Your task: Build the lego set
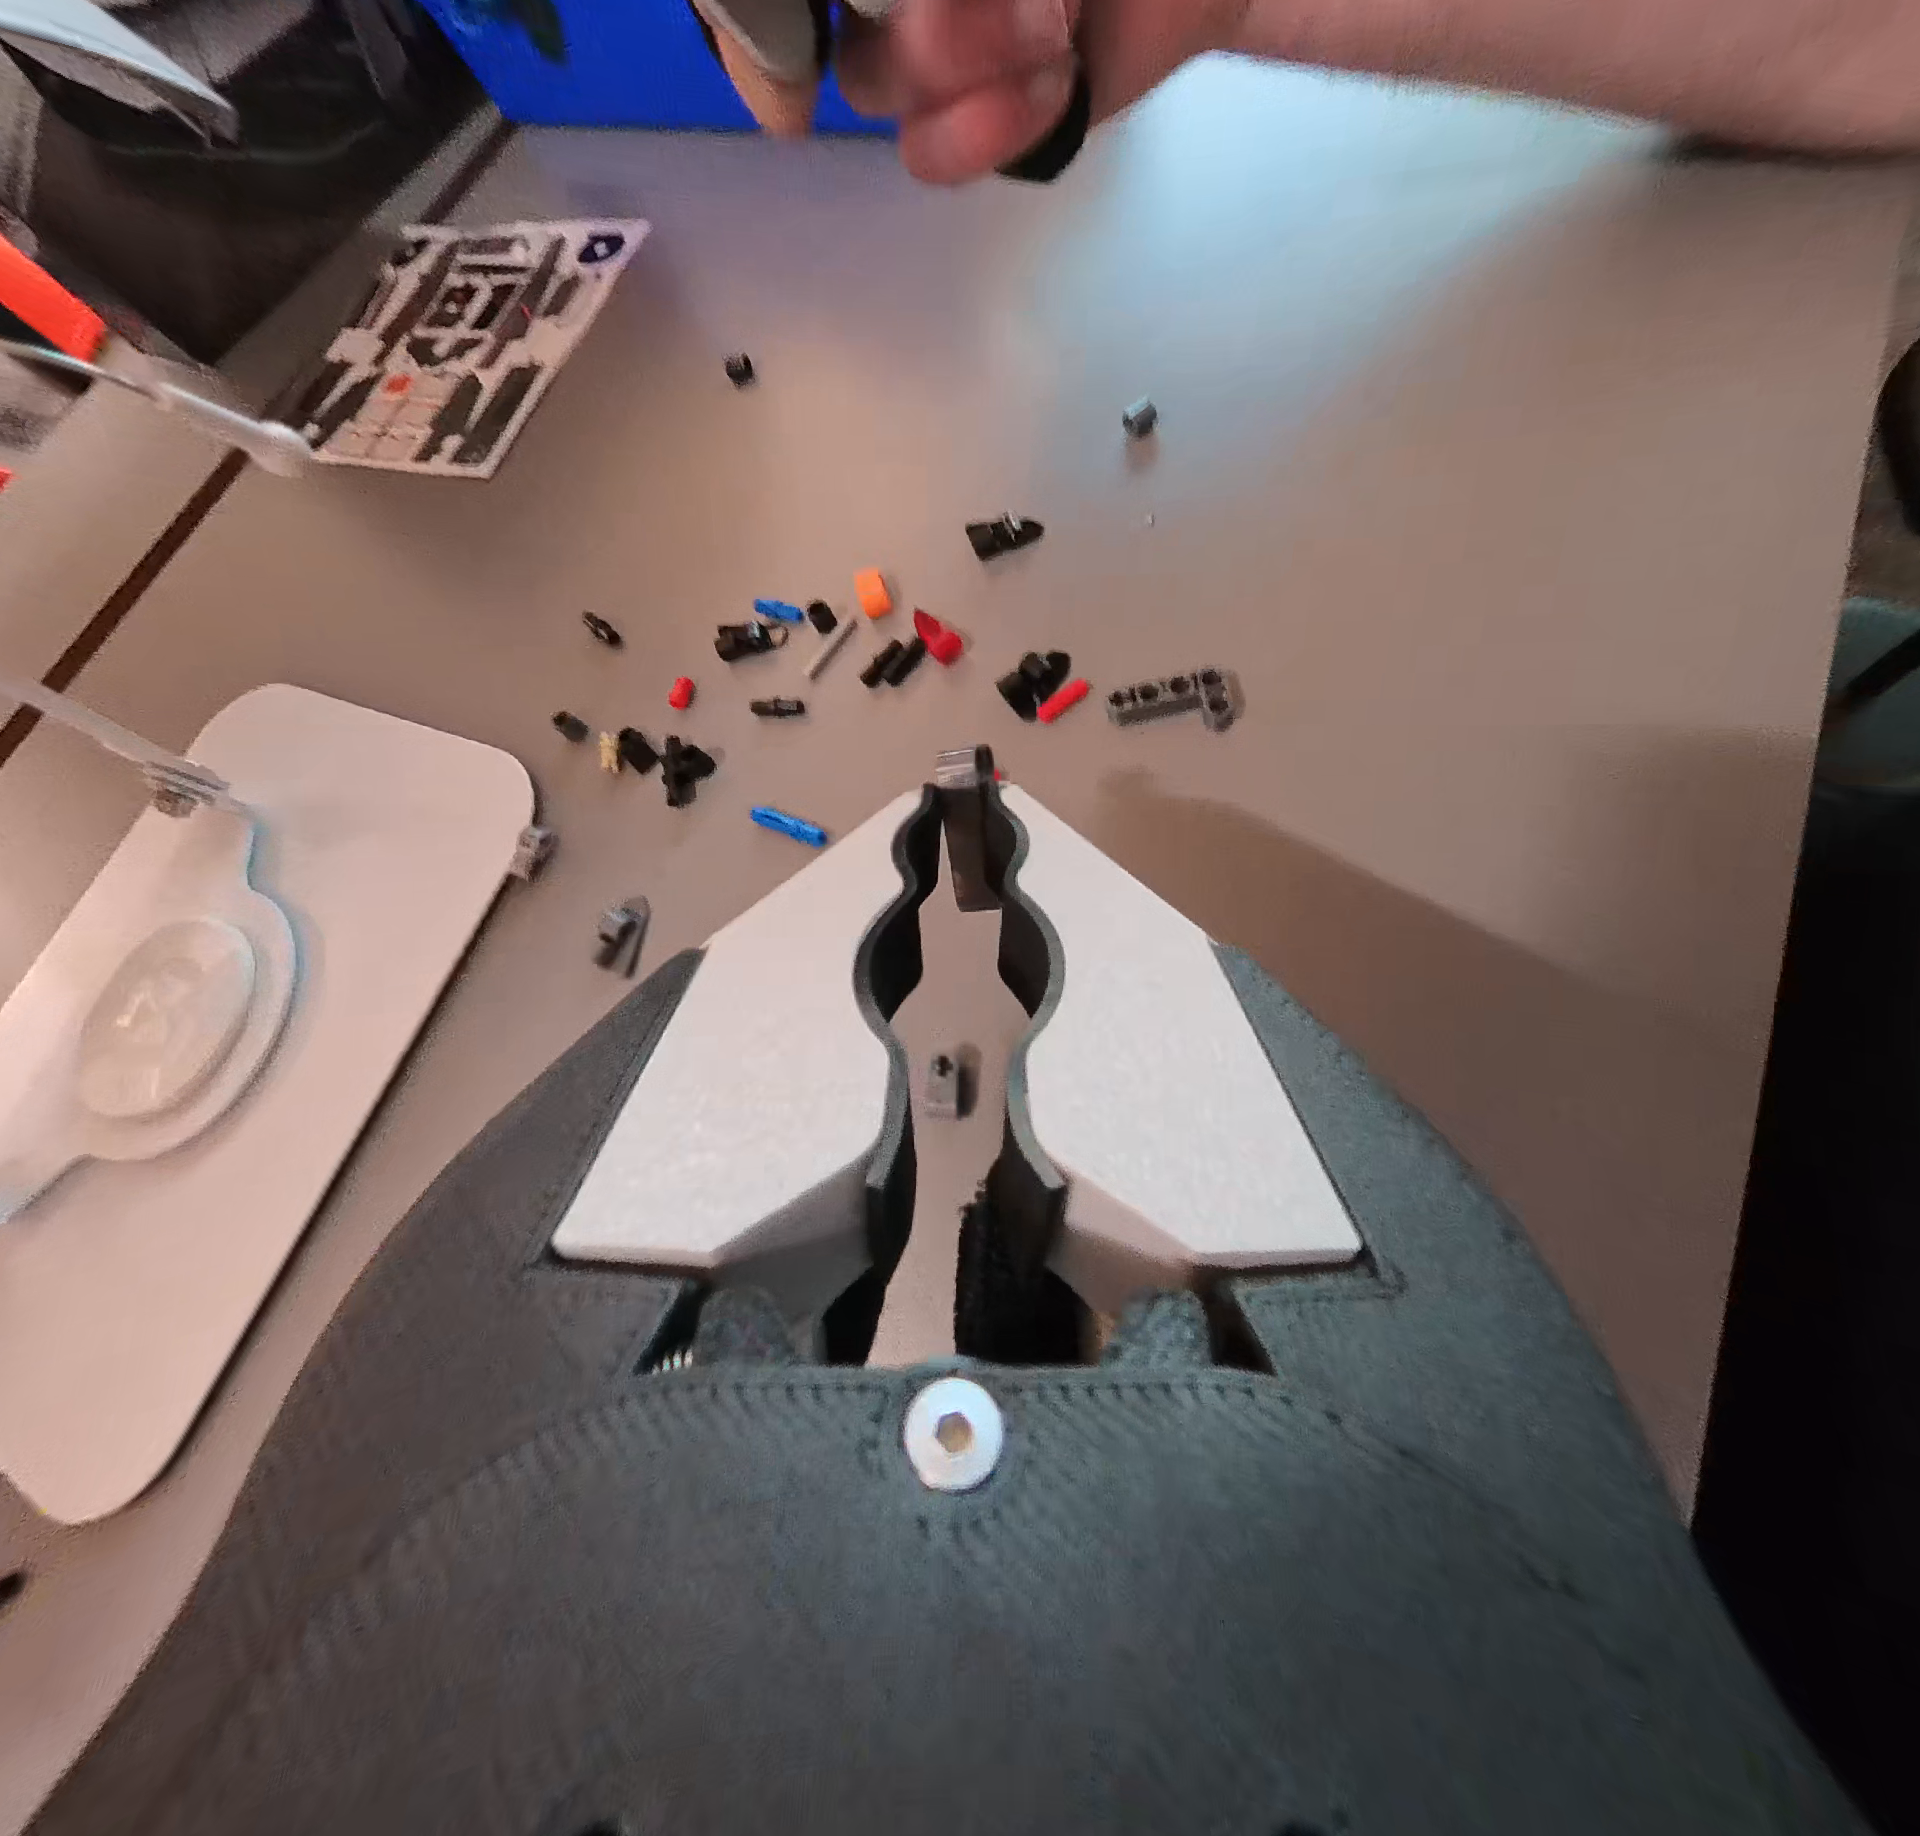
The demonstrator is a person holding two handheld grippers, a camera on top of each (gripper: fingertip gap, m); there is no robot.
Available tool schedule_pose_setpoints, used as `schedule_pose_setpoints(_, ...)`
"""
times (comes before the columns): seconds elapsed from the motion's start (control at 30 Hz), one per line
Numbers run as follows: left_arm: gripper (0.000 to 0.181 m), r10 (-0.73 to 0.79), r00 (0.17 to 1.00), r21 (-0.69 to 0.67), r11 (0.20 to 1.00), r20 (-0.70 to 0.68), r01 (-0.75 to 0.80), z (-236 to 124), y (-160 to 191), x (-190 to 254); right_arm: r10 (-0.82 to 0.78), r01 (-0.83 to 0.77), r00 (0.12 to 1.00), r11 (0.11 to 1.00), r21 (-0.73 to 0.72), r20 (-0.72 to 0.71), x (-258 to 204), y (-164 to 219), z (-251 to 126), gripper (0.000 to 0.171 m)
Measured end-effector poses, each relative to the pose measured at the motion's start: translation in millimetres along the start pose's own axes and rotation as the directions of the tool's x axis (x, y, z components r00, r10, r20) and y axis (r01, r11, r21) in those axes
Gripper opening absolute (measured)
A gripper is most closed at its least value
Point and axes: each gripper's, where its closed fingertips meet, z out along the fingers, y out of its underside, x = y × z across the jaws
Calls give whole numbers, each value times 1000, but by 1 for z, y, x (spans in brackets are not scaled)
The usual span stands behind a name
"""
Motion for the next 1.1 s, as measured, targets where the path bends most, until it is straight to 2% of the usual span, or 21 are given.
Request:
schedule_pose_setpoints(0.03, 6, -12, 1000, 35, 999, -7, 12, -3, -7, -3, -3, 2, 1000, 1000, 7, 6, -1, -1, -1, 0)
schedule_pose_setpoints(0.2, 6, -76, 995, 208, 974, -64, 88, -15, -44, -19, -7, 6, 1000, 999, 53, 22, -4, -10, -5, 0)
schedule_pose_setpoints(0.5, 5, -141, 955, 468, 847, -260, 252, -27, -108, -45, -13, 9, 999, 995, 95, 36, -7, -17, -8, 0)
schedule_pose_setpoints(0.9, 5, -157, 850, 541, 710, -503, 451, -24, -144, -59, -36, 26, 997, 991, 135, 71, -15, -24, -12, 0)
schedule_pose_setpoints(1.1, 5, -175, 813, 528, 681, -556, 507, -17, -147, -63, -33, 21, 996, 990, 136, 84, -17, -24, -11, 0)
